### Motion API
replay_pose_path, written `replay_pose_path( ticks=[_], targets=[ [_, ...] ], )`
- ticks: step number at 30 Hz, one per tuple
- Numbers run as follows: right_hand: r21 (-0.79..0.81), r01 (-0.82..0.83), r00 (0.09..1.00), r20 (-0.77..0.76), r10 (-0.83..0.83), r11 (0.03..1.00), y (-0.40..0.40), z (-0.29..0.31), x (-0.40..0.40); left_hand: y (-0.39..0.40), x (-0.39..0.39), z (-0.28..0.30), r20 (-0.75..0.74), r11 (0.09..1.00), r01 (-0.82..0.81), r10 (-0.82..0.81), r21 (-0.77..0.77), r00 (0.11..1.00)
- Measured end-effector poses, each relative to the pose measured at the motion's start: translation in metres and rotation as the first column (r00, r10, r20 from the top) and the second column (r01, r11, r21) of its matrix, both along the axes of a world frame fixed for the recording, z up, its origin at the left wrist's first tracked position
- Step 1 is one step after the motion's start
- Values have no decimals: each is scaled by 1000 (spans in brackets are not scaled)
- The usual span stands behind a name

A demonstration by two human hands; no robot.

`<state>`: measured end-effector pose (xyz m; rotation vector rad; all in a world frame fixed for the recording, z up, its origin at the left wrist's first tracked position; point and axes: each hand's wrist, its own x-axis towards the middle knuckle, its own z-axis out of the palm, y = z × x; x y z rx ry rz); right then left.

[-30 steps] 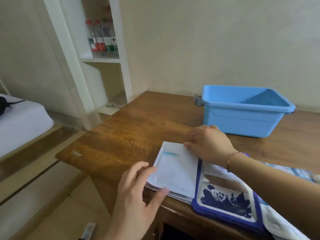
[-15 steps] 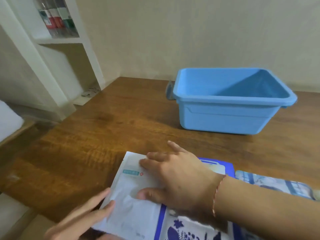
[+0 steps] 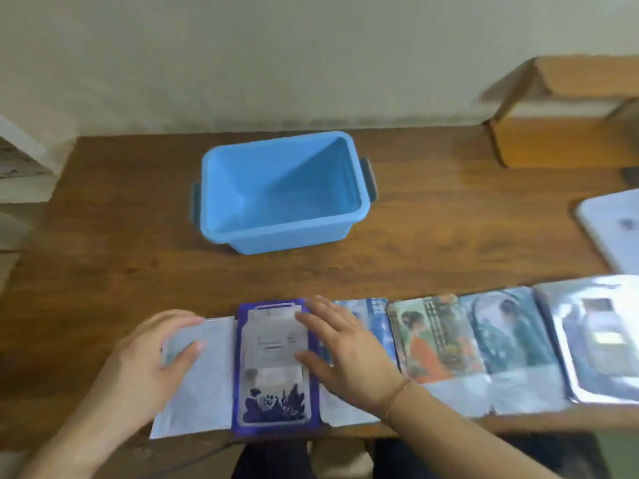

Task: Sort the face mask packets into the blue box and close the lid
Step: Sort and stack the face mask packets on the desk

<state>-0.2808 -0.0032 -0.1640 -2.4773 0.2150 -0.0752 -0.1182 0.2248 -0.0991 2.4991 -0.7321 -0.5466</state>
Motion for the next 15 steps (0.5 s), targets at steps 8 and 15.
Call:
replay_pose_path(
  ticks=[8,15],
  targets=[
    [127,846,521,16,-853,519,-129,29,-199,-237,-74,25,-101,664,746,-746,-41,659],
    [327,923,-99,-306,-947,-202,-191,33,-273,-416,-188,-2,-104,466,885,-881,-11,462]
  ],
)
